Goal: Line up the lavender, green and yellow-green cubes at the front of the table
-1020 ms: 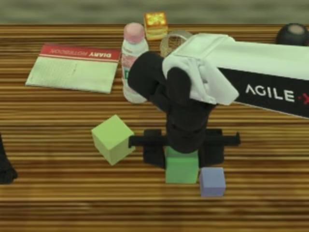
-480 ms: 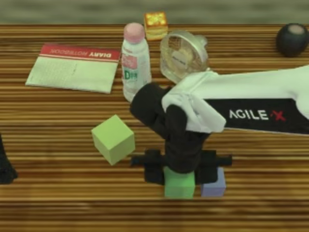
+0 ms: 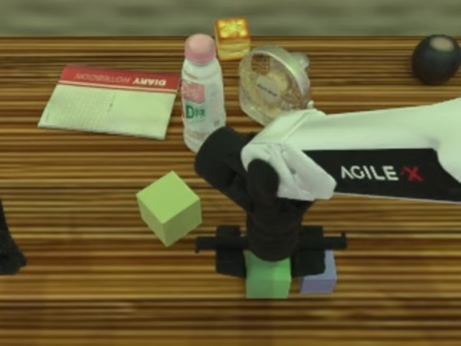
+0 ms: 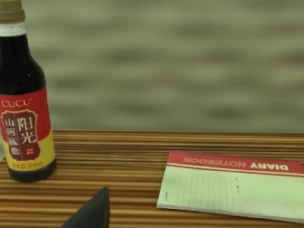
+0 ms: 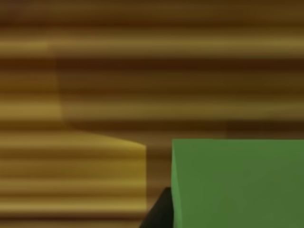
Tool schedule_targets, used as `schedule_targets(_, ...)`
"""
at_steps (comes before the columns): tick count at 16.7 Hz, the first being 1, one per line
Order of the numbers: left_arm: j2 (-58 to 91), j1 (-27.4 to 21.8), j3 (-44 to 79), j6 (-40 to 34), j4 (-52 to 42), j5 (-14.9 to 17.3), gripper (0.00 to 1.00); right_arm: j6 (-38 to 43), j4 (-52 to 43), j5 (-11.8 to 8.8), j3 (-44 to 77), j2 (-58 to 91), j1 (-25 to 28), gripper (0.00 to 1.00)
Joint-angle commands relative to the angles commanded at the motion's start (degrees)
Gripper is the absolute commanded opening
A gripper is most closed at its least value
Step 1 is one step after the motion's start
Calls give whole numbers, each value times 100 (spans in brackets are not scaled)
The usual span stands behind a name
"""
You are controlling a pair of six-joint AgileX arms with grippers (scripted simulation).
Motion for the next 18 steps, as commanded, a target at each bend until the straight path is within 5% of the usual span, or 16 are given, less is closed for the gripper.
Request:
schedule_targets(9,0,0,0,0,0,0,100,0,0,0,0,0,0,98)
schedule_targets(18,0,0,0,0,0,0,100,0,-1,0,1,-5,-10,100)
